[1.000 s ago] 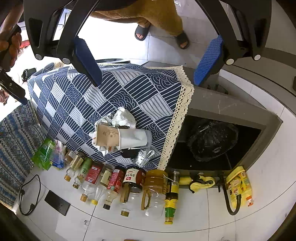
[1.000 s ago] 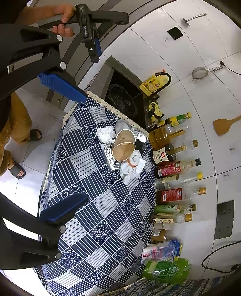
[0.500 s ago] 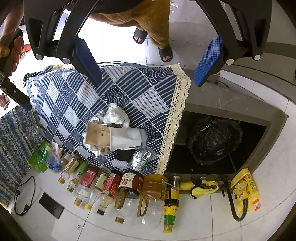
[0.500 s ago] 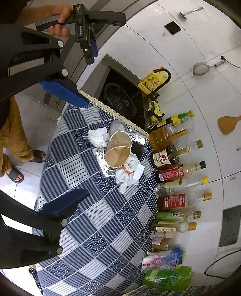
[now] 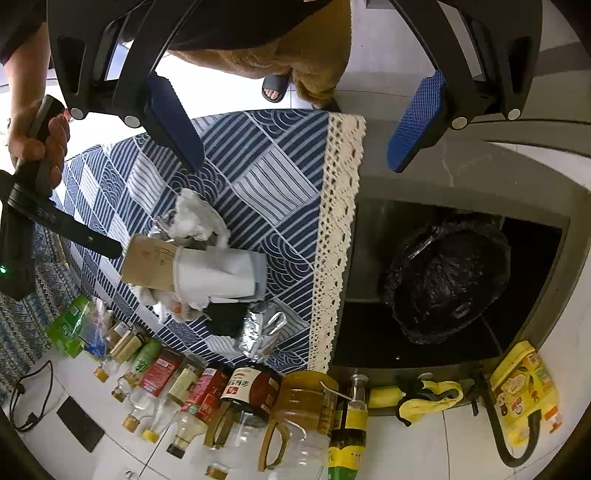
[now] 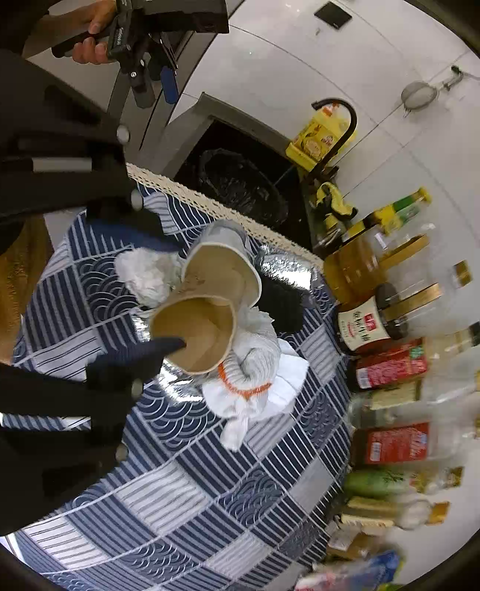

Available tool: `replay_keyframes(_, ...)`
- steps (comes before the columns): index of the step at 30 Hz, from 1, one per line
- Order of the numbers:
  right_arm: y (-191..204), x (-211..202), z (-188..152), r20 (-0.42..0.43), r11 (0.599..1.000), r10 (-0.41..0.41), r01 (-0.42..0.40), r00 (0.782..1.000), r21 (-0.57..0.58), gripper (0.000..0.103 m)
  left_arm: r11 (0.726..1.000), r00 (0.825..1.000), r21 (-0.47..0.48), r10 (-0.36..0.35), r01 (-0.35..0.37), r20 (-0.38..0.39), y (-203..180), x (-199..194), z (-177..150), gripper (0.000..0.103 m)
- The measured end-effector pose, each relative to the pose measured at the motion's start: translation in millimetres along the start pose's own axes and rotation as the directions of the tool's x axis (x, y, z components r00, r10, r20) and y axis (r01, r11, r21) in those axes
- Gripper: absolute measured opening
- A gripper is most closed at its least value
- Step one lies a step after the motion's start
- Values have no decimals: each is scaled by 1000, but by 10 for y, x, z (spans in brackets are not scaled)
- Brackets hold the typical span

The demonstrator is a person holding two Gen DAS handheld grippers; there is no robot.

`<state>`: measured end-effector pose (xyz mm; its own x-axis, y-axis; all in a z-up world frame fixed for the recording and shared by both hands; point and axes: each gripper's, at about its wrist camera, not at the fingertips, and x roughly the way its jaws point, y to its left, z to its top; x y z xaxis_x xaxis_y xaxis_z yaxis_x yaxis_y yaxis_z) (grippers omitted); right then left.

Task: Collect trash
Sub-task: 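Reach the right tool to the brown paper cup and close on it, then grasp the white paper cup with the left tool while the right holds the brown cup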

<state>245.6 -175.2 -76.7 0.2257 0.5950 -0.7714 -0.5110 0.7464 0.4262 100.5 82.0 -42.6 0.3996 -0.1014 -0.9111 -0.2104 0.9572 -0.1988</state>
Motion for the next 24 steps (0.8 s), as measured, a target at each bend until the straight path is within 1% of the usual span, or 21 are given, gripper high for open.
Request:
replay_keyframes(1,-14,63,23,-10,1000,1,-1,1000,10,38,1000,1000,3,-4,4,-7,31,38,37,96)
replay_keyframes(3,-32,147,50,-25,999,15,-15,1000,30,29,1000,1000,6,-8,8,-13,83,85,97,96)
replay_keyframes(5,-45,198,62,-37,999,15,-13,999,43,24,1000,1000,15,-12,12,-17,119,131,154,96)
replay_keyframes(6,-50,204,71,-40,999,8,-6,999,45,15,1000,1000,17,-12,13,-19,136,153,181,96)
replay_keyframes(7,-50,216,84,-44,999,5,-3,999,48,11,1000,1000,18,-16,16,-22,150,180,214,96)
replay_keyframes(12,-10,160,107,-26,998,-12,13,1000,53,6,998,999,50,-36,37,-34,143,259,334,96)
replay_keyframes(15,30,102,107,-11,998,-22,22,1000,51,4,995,998,82,-46,49,-38,118,302,393,96)
replay_keyframes(18,67,42,119,5,998,-33,33,999,56,4,990,999,133,-31,35,-36,58,351,450,96)
replay_keyframes(20,97,-35,121,23,997,-50,48,998,52,4,983,999,183,-18,24,-34,2,390,489,96)
replay_keyframes(24,126,-181,112,60,996,-70,67,996,60,4,968,999,251,-10,21,-45,-61,498,584,96)
